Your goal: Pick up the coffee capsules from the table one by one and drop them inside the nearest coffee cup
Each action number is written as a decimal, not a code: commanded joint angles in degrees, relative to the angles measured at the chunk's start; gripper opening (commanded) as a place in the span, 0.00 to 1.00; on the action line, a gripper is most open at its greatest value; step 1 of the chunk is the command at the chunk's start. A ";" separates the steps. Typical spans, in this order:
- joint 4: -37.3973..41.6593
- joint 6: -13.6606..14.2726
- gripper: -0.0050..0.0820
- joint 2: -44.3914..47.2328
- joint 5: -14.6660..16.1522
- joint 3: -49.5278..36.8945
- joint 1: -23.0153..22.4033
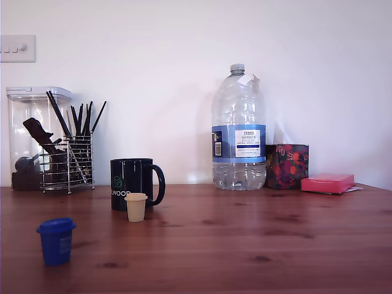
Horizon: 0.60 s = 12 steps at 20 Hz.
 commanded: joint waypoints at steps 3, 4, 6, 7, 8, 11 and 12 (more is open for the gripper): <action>0.83 -0.13 0.03 -0.13 0.09 -0.63 0.20; 0.85 -0.15 0.03 -0.13 0.09 -0.61 0.20; 0.85 -0.15 0.03 -0.13 0.11 -0.63 0.20; 0.83 -0.15 0.03 -0.13 0.09 -0.61 0.20; 0.85 -0.15 0.03 -0.13 0.09 -0.63 0.20; 1.44 -0.02 0.03 -0.13 -0.79 -0.66 0.20; 2.19 0.13 0.03 -0.13 -1.25 -0.74 0.13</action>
